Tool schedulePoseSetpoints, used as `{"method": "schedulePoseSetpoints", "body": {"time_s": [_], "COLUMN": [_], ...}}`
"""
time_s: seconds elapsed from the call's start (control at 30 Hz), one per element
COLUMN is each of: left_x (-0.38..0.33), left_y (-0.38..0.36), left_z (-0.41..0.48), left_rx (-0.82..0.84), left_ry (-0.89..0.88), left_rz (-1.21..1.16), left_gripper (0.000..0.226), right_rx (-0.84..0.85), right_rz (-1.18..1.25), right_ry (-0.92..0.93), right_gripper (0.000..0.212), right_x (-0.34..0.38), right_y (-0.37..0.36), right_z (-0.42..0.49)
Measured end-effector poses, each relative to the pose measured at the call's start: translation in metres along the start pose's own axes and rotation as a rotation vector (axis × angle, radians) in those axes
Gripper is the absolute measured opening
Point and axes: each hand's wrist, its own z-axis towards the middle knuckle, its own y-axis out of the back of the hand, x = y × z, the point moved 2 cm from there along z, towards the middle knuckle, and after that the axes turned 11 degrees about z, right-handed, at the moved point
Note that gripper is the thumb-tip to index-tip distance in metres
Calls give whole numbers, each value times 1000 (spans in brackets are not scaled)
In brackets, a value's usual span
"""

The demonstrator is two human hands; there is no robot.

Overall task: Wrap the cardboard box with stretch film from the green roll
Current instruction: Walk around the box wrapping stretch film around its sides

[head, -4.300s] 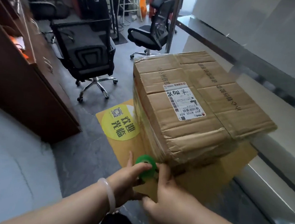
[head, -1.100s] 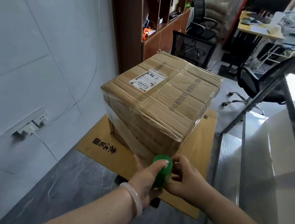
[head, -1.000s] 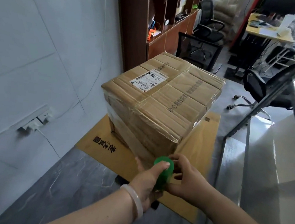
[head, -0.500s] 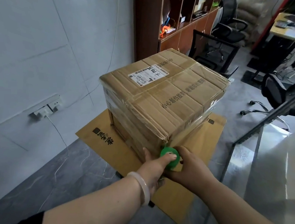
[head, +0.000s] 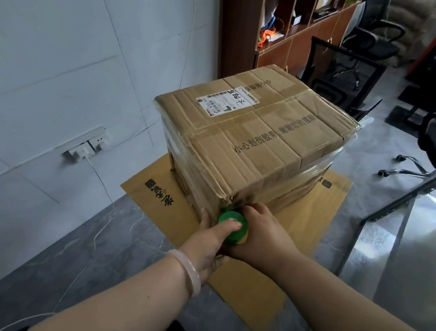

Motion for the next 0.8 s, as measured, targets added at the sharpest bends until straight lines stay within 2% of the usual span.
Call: {"method": "schedulePoseSetpoints", "body": {"time_s": [0.07,0.17,0.2,0.43,0.63,0.8], "left_x": [-6,-16,-17,-3,2,2], "left_y": [10,25,30,35,28,10], "left_z": [1,1,2,15,21,14], "left_rx": [-7,0,15,26,10,-93], "left_ry": [-13,-25,-38,-145,-108,-90], "left_rz": [-6,3,0,11,-40,-78], "left_gripper": [108,74,69,113,125,131], "right_rx": [6,-2,-5,12,60,254], "right_rz": [17,48,56,89,109,207], "right_ry": [3,4,10,44,88,103], "right_gripper": [75,73,73,68,66,69], "right_x": [6,16,18,14,5,-14], "right_y": [-7,-17,-19,-25,-15,1], "right_z": [9,20,23,25,27,32]}}
